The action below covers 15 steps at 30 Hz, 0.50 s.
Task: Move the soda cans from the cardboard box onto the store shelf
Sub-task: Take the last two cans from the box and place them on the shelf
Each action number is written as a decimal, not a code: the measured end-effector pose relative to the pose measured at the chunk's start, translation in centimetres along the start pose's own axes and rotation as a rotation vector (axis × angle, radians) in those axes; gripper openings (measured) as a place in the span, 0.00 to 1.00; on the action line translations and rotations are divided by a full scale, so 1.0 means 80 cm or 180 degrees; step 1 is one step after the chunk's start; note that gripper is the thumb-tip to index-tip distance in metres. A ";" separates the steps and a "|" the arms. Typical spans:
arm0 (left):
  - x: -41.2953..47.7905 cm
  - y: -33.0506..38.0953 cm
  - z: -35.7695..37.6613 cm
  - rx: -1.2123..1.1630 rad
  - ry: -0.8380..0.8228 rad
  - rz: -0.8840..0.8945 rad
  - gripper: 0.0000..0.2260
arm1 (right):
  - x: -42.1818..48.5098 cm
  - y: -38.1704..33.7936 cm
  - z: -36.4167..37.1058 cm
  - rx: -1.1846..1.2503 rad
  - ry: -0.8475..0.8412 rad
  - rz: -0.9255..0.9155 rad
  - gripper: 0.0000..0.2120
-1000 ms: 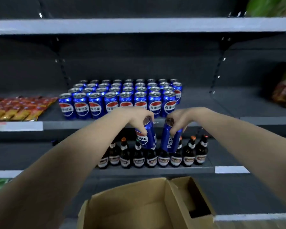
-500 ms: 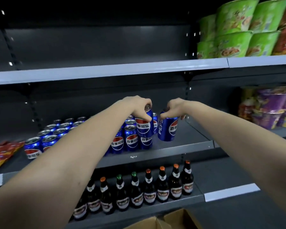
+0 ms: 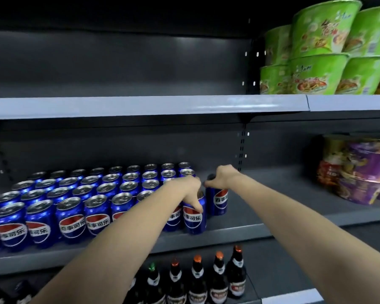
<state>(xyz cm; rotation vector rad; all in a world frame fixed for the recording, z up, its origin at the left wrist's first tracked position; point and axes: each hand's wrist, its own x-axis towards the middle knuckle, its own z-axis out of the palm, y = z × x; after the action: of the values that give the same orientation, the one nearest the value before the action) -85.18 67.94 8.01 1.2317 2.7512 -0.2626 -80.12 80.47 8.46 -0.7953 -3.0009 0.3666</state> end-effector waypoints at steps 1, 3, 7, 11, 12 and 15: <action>0.007 0.000 0.004 -0.0009 0.0028 -0.0019 0.32 | 0.011 -0.001 0.009 0.0028 -0.0071 0.0008 0.28; 0.016 -0.003 0.005 0.0139 0.0137 -0.0034 0.30 | 0.033 -0.004 0.028 0.0112 -0.0152 0.0027 0.27; 0.028 -0.009 0.024 0.0183 0.0374 -0.0272 0.30 | 0.064 -0.013 0.053 0.0266 -0.0096 -0.0007 0.21; 0.035 -0.021 0.046 -0.0039 0.0666 -0.0345 0.38 | 0.085 -0.022 0.053 0.0592 -0.0312 0.0037 0.23; 0.034 -0.024 0.049 -0.0097 0.0666 -0.0288 0.40 | 0.088 -0.024 0.051 0.0726 -0.0400 0.0018 0.25; 0.029 -0.036 0.055 -0.0286 0.0674 -0.0050 0.41 | 0.097 -0.027 0.053 0.1447 -0.0729 0.0084 0.28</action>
<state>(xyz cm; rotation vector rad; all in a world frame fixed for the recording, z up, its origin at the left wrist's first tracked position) -88.73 66.83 3.58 1.2835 2.9130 -0.0093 -88.27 81.53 4.53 -0.7884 -2.9129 1.1594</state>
